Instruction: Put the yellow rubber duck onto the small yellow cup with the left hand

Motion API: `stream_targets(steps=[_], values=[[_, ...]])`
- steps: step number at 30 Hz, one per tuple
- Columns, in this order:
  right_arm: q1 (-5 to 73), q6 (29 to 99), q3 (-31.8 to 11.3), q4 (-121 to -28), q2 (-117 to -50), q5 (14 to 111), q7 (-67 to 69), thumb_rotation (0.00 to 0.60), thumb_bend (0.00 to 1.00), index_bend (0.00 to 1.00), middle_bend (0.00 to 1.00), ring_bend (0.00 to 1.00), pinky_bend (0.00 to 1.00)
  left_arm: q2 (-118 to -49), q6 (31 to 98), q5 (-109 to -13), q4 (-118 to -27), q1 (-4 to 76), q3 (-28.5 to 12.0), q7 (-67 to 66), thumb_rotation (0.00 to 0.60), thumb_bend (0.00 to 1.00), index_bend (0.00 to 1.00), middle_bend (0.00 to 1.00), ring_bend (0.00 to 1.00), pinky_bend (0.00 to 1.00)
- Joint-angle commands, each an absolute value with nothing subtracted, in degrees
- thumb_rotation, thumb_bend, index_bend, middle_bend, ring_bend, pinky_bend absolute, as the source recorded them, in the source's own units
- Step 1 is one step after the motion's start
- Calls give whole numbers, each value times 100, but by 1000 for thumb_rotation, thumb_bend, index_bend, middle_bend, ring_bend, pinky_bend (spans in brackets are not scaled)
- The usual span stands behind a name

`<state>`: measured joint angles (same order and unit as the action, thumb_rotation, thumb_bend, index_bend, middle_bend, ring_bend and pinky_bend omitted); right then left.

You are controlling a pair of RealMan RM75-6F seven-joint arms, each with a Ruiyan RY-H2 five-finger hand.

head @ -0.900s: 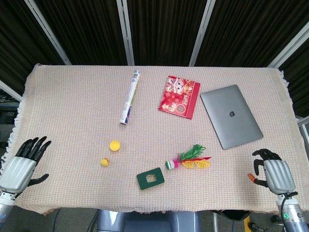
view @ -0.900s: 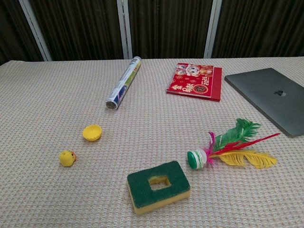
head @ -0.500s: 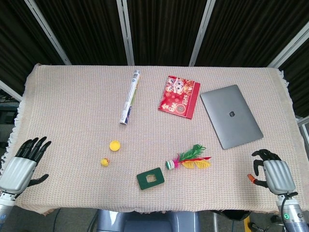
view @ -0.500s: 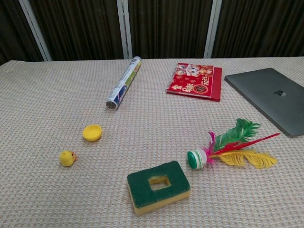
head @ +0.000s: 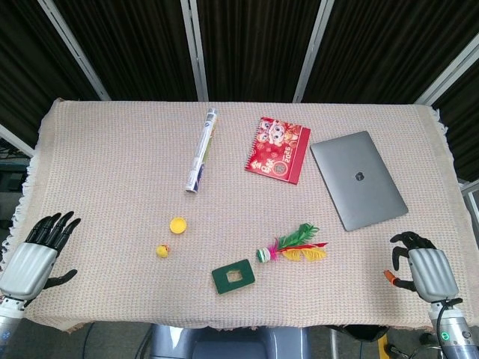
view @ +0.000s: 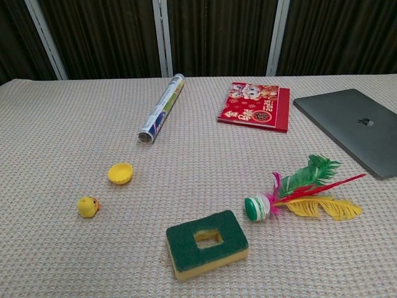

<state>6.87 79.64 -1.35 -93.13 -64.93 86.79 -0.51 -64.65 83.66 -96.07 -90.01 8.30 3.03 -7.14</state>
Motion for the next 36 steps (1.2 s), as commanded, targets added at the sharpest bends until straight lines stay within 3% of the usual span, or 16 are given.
stream_targets(steps=[1,13,25,36], values=[[691,7967,-134,-9302,-6497,8686,-38,600,113,676,337,221,336,-6468,8371,-9590,-8994,827,292,-705,600,65,0,0,0,106],[698,7909,-153,-9323,-6528,8590,-48,600,107,667,337,222,337,-6632,8515,-9580,-8844,1036,-95,-912,600,104,49,0,0,112],[691,7908,-136,-9319,-6513,8602,5,600,107,667,336,221,337,-7365,6849,-8987,-9339,2064,-425,-2030,600,122,137,0,0,96],[702,7895,-122,-9300,-6504,8642,91,600,107,669,329,220,337,-8410,6273,-8336,-8948,2208,-200,-2715,600,165,225,0,0,96]])
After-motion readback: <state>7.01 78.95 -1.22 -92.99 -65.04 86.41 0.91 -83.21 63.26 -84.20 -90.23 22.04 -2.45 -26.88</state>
